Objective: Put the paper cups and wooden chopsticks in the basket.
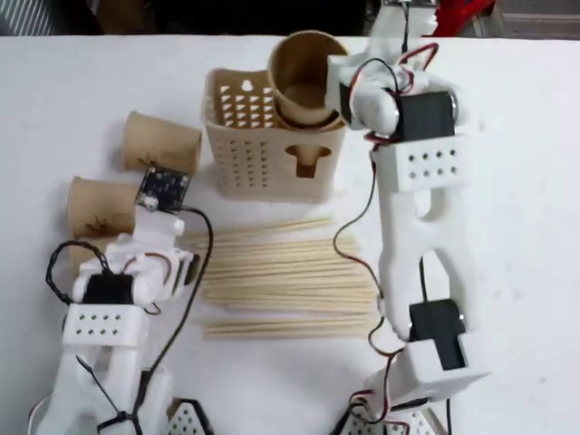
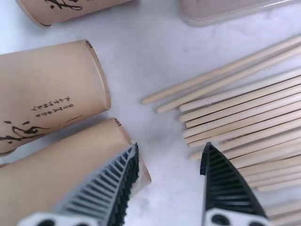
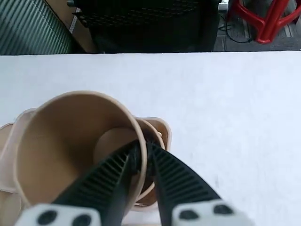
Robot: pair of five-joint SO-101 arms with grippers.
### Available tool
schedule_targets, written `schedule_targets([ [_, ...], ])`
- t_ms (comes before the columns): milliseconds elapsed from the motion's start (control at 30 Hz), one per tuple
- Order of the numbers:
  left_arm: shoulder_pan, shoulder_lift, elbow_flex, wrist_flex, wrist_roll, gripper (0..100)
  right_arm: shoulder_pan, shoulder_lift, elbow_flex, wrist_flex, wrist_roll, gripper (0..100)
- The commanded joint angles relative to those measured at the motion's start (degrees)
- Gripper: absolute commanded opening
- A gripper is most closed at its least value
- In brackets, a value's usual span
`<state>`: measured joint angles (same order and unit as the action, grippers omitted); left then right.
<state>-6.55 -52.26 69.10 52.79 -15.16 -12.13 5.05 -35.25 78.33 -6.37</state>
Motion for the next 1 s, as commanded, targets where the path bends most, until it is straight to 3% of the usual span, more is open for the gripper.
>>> schedule_targets([
  [0,-0.13,-1.01,-0.26,-1.32,0.62,23,-0.04,0.22,-2.81,0.40,-0.62,7.9],
  [133,-0.13,-1.01,-0.26,-1.32,0.62,23,-0.04,-0.04,-2.55,0.48,-0.53,22.3],
  [233,-0.13,-0.92,-0.26,-1.32,0.62,23,-0.04,-1.71,-2.81,2.51,-0.35,26.9],
  [467,-0.92,-1.27,-0.79,-1.23,0.62,23,0.04,-6.29,-2.29,14.20,10.81,19.3],
  [567,-5.05,-1.36,-5.19,0.26,0.53,23,1.27,-8.04,-2.20,18.95,12.31,7.5],
  [633,-8.31,-1.27,-11.08,3.52,0.18,23,2.59,-8.75,-1.85,19.74,12.48,0.8],
  [767,-14.02,-0.92,-27.87,14.42,-1.41,23,4.62,-12.62,6.95,19.12,12.75,1.5],
  [967,-20.44,1.63,-49.05,31.56,-4.84,27,4.09,-26.24,34.99,5.85,14.95,1.7],
])
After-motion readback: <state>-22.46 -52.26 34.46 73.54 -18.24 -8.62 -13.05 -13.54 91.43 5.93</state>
